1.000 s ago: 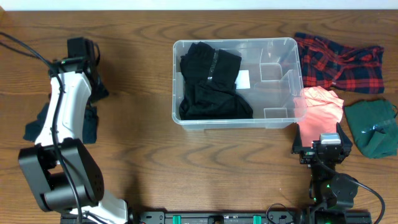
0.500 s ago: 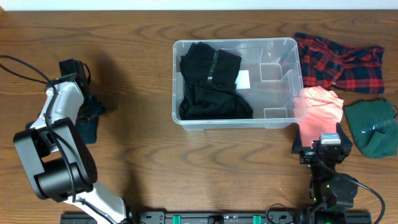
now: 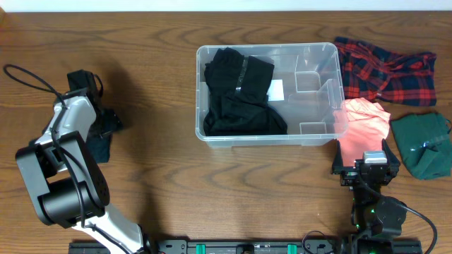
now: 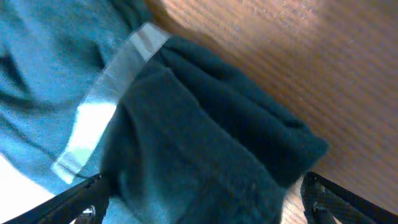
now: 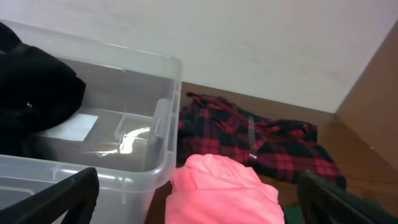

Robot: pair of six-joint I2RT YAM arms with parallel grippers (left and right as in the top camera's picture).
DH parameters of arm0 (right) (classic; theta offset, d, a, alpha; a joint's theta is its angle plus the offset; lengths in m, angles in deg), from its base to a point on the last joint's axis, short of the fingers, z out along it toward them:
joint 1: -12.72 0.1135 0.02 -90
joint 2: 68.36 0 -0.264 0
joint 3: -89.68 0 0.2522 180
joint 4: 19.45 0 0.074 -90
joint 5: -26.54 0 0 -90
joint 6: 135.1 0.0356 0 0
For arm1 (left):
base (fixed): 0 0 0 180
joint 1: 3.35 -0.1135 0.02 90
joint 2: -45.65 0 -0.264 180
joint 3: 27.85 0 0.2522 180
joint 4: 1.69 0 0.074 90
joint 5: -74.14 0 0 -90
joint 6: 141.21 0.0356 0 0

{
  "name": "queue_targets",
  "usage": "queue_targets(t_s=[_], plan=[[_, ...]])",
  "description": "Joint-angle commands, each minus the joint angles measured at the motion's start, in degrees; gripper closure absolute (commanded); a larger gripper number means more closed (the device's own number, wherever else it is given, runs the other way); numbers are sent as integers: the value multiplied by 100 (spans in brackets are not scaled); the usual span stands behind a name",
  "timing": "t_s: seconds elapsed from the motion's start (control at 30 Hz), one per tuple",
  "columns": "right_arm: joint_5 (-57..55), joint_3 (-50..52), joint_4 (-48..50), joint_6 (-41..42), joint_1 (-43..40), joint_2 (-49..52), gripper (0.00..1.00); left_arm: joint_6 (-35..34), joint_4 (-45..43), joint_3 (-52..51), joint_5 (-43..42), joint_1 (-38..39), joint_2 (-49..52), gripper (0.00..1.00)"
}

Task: Pack container
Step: 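Grasp the dark teal garment with the left gripper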

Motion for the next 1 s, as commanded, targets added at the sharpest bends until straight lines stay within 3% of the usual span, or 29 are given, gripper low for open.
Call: queue_targets(t_s=[0.0, 0.27, 0.37, 0.47, 0.53, 0.67, 0.73, 0.97], plan=[[-13, 4, -26, -57, 70, -31, 1, 70, -262, -372, -26, -31, 68, 2], [-13, 4, -26, -57, 70, -31, 1, 223, -612, -658, -28, -31, 68, 1], [-13, 4, -26, -59, 70, -31, 1, 221, -612, -658, -28, -28, 68, 18], [-13, 4, -26, -57, 70, -31, 1, 221, -612, -658, -28, -28, 66, 51], [-13, 4, -26, -57, 70, -31, 1, 221, -610, -658, -28, -28, 63, 67], [-13, 4, -26, -57, 70, -31, 1, 221, -605, -640, -26, -28, 48, 89], [-11, 4, -26, -57, 70, -31, 1, 221, -584, -599, -26, -28, -13, 94], [-13, 4, -26, -57, 70, -31, 1, 214, -118, -96, -48, 63, -728, 94]])
